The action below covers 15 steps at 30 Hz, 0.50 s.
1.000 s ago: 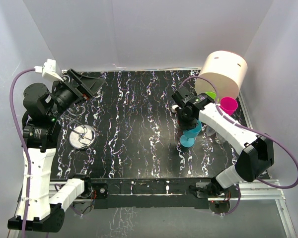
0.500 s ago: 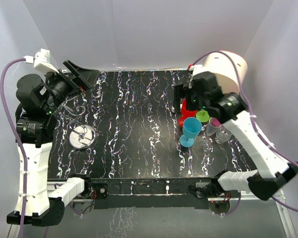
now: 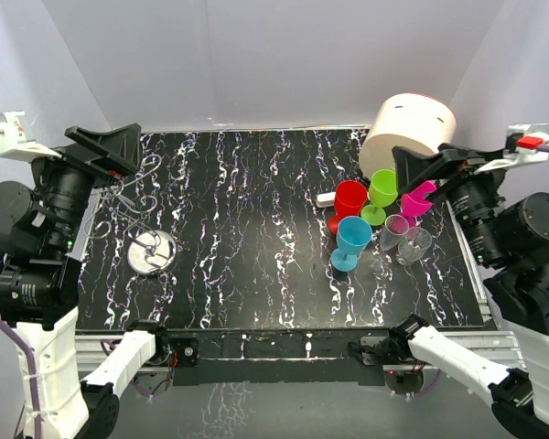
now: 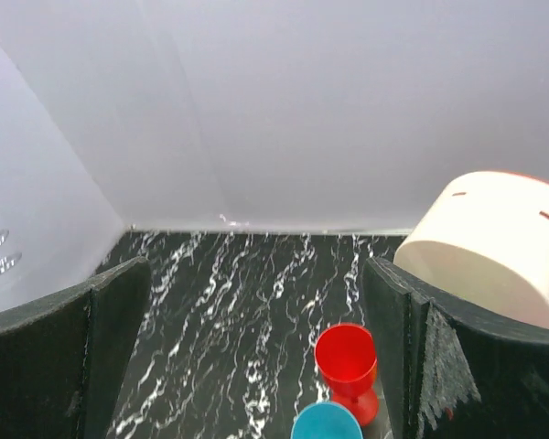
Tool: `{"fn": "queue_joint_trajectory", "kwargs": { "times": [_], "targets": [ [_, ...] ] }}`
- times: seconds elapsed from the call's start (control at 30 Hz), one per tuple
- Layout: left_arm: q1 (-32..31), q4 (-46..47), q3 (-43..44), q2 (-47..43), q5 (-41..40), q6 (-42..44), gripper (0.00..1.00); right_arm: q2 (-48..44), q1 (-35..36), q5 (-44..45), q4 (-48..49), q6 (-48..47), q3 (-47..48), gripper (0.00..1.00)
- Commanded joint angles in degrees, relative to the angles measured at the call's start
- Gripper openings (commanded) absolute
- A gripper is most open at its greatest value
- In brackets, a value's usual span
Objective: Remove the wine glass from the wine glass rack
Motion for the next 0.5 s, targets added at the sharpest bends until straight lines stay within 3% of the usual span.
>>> {"fn": "queue_joint_trajectory", "kwargs": {
  "times": [0.0,0.47],
  "targets": [
    [-0.24,1.56,-0.21,-0.96,-3.07,1.54,0.99,2.56,-0.1,5.2,2.17,-1.24,3.47,0.98],
    [-0.21,-0.32,0.46,-0.66,-4.21,1.65,0.99,5.02,-0.1,10.19,-1.49,-2.32,7.22,0.98]
  ]
}}
